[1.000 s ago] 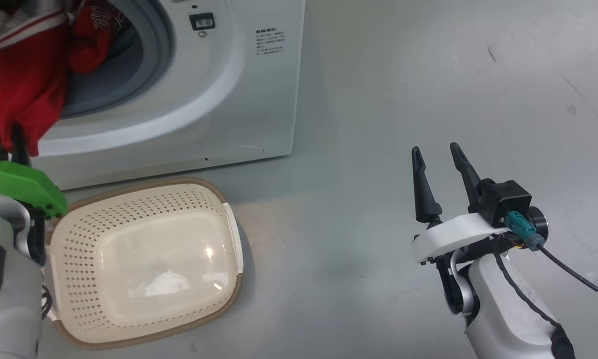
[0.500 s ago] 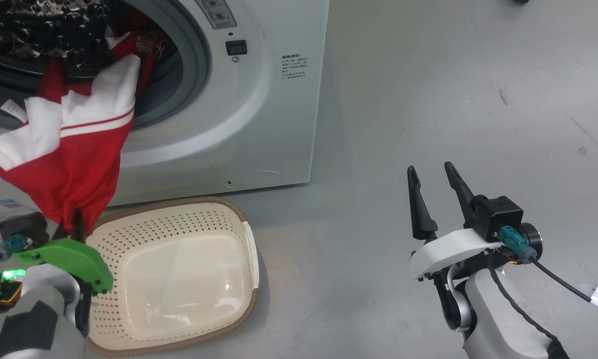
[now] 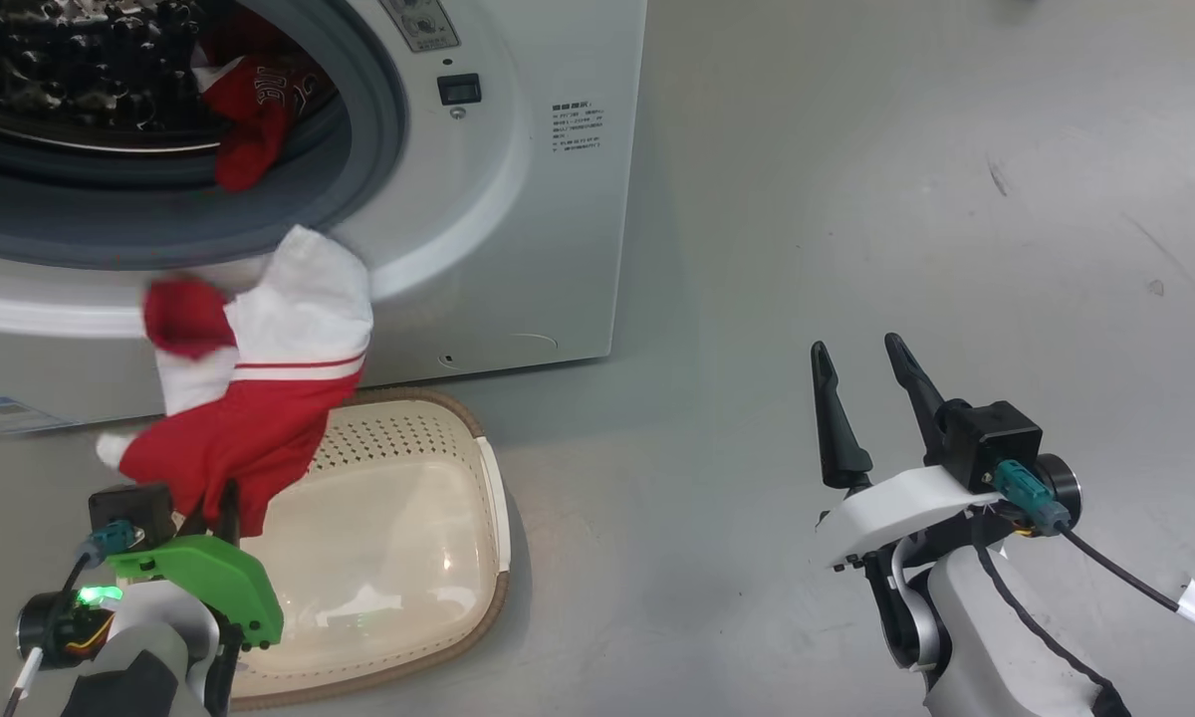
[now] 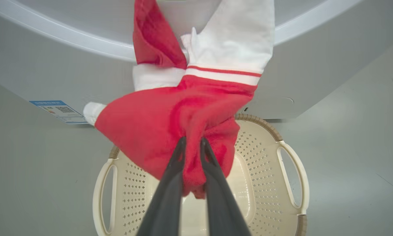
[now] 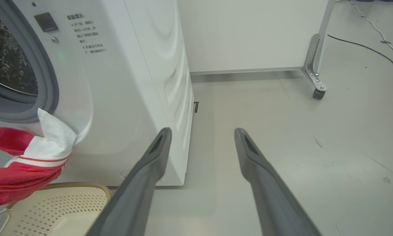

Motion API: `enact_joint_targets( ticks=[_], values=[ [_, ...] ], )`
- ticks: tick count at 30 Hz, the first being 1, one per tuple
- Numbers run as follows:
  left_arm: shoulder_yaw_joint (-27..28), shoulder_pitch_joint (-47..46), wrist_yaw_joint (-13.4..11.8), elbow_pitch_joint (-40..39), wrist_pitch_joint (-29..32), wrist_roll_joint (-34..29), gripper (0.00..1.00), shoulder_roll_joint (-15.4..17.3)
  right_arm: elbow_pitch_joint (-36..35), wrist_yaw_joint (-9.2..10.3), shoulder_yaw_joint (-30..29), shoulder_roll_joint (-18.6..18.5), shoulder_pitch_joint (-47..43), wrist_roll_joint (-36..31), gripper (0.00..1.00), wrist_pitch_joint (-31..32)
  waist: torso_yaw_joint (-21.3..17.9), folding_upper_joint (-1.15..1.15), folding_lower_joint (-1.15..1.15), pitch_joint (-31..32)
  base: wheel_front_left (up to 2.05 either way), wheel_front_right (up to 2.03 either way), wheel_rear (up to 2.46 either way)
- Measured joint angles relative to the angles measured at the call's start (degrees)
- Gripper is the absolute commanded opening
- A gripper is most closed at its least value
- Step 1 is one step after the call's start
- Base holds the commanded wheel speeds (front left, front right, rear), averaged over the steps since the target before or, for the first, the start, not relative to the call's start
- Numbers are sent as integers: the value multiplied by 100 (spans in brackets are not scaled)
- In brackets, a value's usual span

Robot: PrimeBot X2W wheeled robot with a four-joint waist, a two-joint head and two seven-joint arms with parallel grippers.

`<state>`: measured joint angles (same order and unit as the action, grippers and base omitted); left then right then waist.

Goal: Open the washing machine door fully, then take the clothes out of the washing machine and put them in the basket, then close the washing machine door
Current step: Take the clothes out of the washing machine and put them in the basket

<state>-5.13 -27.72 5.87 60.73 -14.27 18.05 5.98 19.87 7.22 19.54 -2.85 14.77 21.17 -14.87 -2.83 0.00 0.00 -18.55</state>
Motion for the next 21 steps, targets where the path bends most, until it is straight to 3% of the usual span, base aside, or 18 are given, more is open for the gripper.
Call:
enact_joint_targets(
  ticks=[21],
  values=[
    [-171,103,56,80,0,-93,0,35,-325,0,36,0,158,-13,100,0,-271,0,0,-840,0,0,0]
  ],
)
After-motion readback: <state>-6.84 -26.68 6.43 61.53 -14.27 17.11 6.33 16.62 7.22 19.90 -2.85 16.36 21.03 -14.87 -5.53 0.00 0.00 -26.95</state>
